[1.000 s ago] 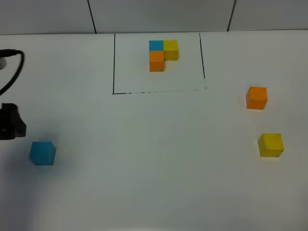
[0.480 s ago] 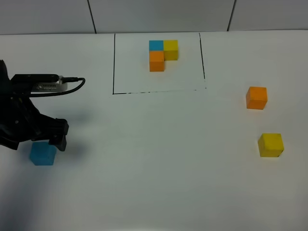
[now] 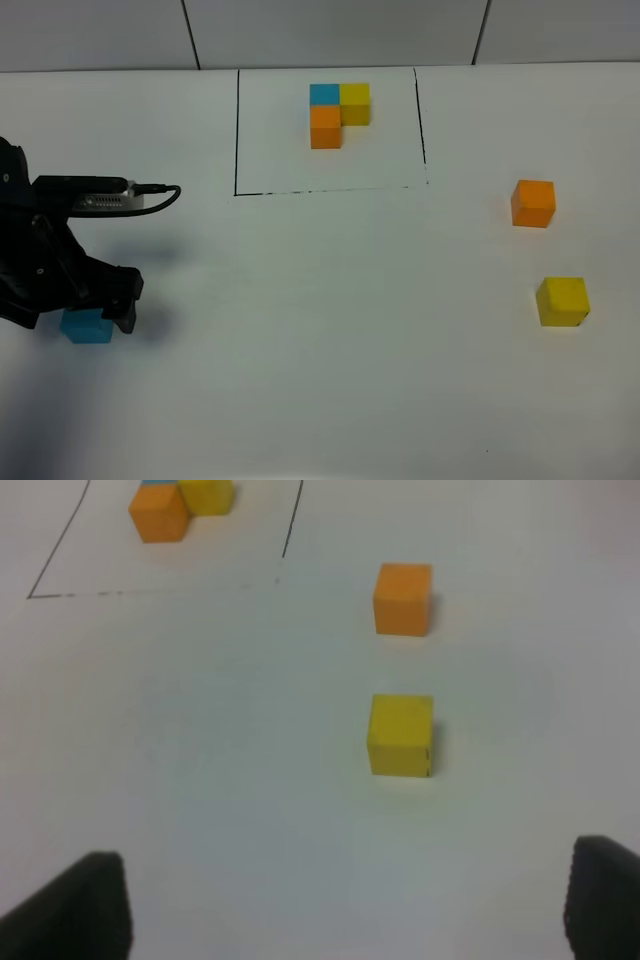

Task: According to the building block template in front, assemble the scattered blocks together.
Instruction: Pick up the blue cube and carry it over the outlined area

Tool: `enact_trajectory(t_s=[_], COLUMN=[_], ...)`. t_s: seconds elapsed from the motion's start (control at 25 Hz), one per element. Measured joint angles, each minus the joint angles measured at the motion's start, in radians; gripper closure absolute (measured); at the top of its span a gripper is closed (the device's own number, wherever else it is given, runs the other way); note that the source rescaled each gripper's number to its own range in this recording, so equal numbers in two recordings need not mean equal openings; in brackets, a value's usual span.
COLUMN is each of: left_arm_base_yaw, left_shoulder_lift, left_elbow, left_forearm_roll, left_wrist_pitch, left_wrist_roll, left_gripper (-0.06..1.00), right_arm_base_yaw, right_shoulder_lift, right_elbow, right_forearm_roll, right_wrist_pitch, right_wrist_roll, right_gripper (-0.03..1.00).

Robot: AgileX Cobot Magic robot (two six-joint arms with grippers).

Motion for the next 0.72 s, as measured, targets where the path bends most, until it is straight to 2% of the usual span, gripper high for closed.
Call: enact_trajectory(t_s=[0.24,0.72], left_arm_base_yaw=[0.051,0.052], left_shoulder_lift=[0.000,0.008], left_elbow=[0.007,0.012], left_forearm_roll=[0.000,-0.055], left_wrist_pitch=[-0.025,-0.091], left_wrist_roll=[-0.003,0.024], left_gripper=[-0.04,-0.04], right_arm_base_yaw=[0.000,0.000], right_shoulder_lift=[0.000,0.000], right_elbow=[0.000,0.000], right_forearm_roll=[0.000,0.000], right_wrist_pitch=[0.000,0.000], right_wrist_roll=[0.000,0.000], right_gripper=[0.22,0.22])
